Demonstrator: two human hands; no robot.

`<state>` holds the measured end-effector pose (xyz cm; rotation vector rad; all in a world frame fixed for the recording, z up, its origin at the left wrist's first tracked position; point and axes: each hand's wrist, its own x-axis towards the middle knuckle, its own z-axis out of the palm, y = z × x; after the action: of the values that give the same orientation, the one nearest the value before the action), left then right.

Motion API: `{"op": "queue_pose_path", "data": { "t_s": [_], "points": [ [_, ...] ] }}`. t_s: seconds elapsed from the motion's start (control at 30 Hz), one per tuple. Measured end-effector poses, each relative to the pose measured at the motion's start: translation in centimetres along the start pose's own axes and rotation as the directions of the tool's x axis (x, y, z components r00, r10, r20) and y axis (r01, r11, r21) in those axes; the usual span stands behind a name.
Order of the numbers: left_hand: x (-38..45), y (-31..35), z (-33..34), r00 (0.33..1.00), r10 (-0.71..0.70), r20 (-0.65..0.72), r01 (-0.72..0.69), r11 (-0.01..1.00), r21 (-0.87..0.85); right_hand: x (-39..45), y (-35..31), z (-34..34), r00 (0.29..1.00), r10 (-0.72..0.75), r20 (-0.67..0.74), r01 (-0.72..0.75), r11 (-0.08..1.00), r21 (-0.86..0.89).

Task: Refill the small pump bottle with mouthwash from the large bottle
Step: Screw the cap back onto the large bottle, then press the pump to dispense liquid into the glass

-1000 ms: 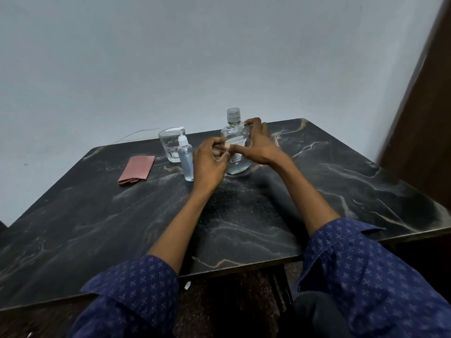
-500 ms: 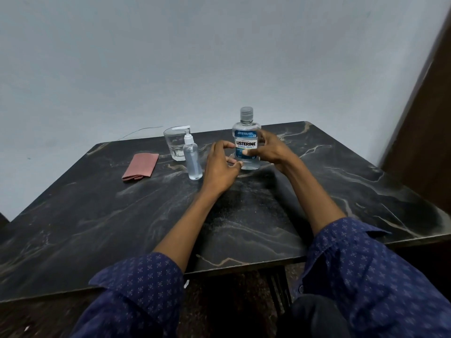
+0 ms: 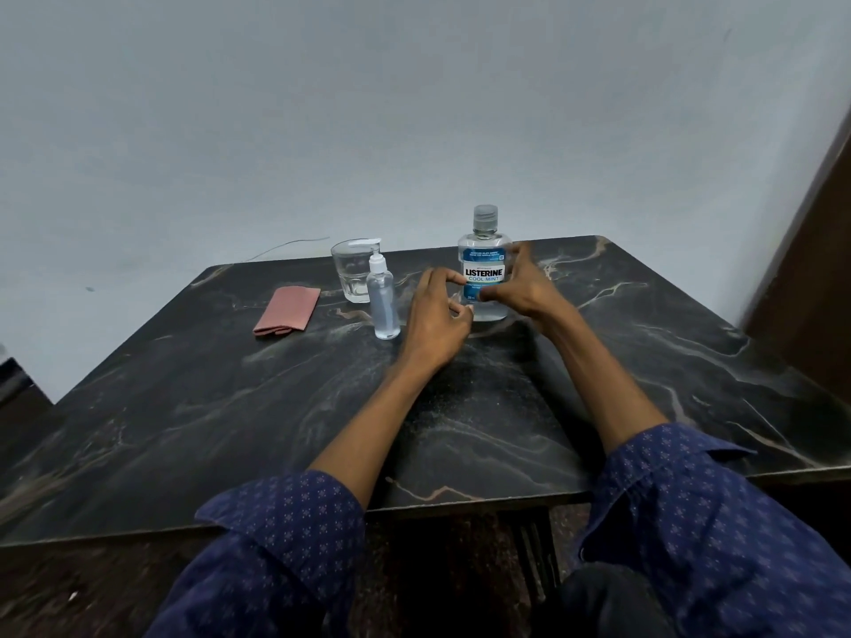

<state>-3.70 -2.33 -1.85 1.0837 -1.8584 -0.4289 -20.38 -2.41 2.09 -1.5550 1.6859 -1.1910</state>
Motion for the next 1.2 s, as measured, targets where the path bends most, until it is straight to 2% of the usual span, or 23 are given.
{"op": "queue_pose_path", "data": {
  "t_s": [0.1, 0.2, 0.3, 0.37, 0.43, 0.5, 0.6, 0.7, 0.77, 0.9, 1.07, 1.2],
  "points": [
    [0.0, 0.6, -0.9, 0.991, 0.094, -0.095, -0.093, 0.996, 0.016, -0.3, -0.6, 0.1, 0.99, -0.099, -0.103, 0.097, 0.995, -0.026],
    [0.1, 1.5, -2.1, 0.963, 0.169, -0.21, -0.165, 0.986, 0.038, -0.6, -1.1, 0.7, 0.93, -0.25, -0.268, 0.241, 0.968, -0.064],
    [-0.4, 2.4, -3.7, 0.926, 0.277, -0.255, -0.253, 0.96, 0.123, -0.9, -1.7, 1.2, 0.872, -0.309, -0.381, 0.304, 0.95, -0.076],
    [-0.9, 2.5, -5.0, 0.891, 0.372, -0.261, -0.331, 0.925, 0.186, -1.1, -2.2, 1.3, 0.806, -0.354, -0.475, 0.337, 0.933, -0.122],
    [-1.4, 2.0, -6.7, 0.858, 0.397, -0.326, -0.334, 0.914, 0.231, -1.5, -2.9, 1.4, 0.726, -0.413, -0.549, 0.382, 0.907, -0.177],
    [-1.5, 1.0, -8.9, 0.82, 0.317, -0.477, -0.24, 0.946, 0.216, -2.0, -3.9, 1.5, 0.662, -0.464, -0.589, 0.437, 0.877, -0.199],
    [-1.0, -1.6, -11.7, 0.755, 0.03, -0.655, 0.022, 0.997, 0.07, -3.2, -5.9, 3.1, 0.592, -0.532, -0.606, 0.515, 0.828, -0.223],
    [-0.5, -5.0, -12.4, 0.733, -0.255, -0.63, 0.31, 0.95, -0.025, -4.2, -8.4, 6.7, 0.643, -0.632, -0.433, 0.56, 0.773, -0.298],
    [-0.2, -7.0, -11.8, 0.759, -0.358, -0.544, 0.397, 0.916, -0.049, -4.6, -8.5, 9.3, 0.676, -0.661, -0.325, 0.558, 0.748, -0.359],
    [0.9, -9.9, -10.6, 0.841, -0.361, -0.403, 0.371, 0.927, -0.057, -4.2, -6.2, 11.9, 0.744, -0.629, -0.225, 0.54, 0.764, -0.352],
    [3.4, -11.3, -9.5, 0.864, -0.38, -0.331, 0.379, 0.923, -0.07, -3.3, -4.6, 11.7, 0.843, -0.528, -0.106, 0.484, 0.829, -0.279],
    [5.3, -11.8, -9.0, 0.864, -0.407, -0.297, 0.398, 0.913, -0.094, -3.1, -4.3, 12.3, 0.865, -0.502, -0.026, 0.477, 0.835, -0.274]
  ]
}}
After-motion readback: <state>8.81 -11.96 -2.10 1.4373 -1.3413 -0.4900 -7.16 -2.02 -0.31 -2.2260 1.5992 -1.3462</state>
